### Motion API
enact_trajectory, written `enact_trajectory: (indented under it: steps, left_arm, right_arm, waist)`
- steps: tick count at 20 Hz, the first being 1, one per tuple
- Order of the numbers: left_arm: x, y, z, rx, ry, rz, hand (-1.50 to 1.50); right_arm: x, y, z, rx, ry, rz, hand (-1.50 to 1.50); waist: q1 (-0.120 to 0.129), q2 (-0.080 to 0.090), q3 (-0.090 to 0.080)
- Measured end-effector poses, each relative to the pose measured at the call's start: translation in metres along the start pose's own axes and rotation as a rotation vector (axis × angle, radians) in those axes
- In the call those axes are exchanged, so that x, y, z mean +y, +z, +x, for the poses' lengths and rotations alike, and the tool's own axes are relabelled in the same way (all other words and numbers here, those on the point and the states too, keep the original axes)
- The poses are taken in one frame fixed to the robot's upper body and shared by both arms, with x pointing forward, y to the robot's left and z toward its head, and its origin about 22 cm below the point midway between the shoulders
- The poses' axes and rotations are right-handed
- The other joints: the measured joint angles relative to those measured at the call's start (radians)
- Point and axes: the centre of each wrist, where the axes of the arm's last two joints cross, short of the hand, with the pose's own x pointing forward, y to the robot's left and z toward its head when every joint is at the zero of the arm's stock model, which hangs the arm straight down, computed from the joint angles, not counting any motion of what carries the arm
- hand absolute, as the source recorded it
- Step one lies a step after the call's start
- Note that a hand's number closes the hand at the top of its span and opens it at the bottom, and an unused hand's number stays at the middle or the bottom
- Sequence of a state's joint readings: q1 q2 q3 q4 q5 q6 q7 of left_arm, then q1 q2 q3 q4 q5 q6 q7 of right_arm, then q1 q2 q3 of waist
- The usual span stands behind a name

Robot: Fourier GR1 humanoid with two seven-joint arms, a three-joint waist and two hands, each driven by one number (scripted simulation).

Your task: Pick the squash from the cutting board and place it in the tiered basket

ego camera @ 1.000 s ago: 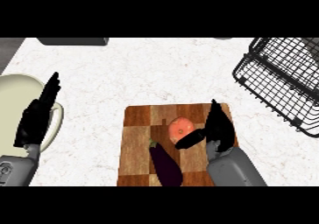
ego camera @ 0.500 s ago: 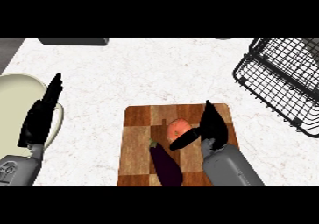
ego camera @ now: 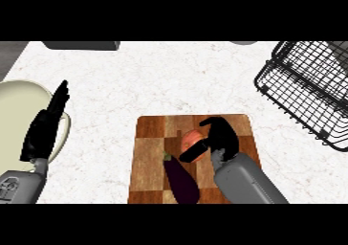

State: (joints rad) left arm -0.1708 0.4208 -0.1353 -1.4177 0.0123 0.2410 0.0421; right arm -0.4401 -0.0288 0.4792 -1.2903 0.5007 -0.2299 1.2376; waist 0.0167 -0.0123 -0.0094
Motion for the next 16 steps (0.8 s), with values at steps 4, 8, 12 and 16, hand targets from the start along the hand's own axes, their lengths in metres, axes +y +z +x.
enact_trajectory:
  steps: [4,8,12,16]
  left_arm:
    - [-0.001,0.000,0.002,0.000,0.001,0.000,0.00]
    - [-0.001,0.002,0.005,0.002,0.001,0.009,0.00]
    - [-0.001,0.001,0.002,-0.004,0.005,0.005,0.00]
    - [-0.010,-0.002,0.007,-0.029,0.007,-0.020,0.00]
  right_arm:
    - [0.007,0.000,0.007,-0.027,0.056,-0.017,1.50]
    - [0.004,0.002,0.015,-0.048,0.038,-0.022,1.50]
    - [-0.007,-0.008,0.039,-0.057,0.011,-0.078,1.50]
    - [-0.037,-0.033,0.072,-0.047,0.023,-0.214,1.50]
  waist:
    - [-0.004,-0.004,-0.001]
    - [-0.006,-0.001,0.001]
    - [0.005,0.011,0.005]
    - [0.041,0.031,0.007]
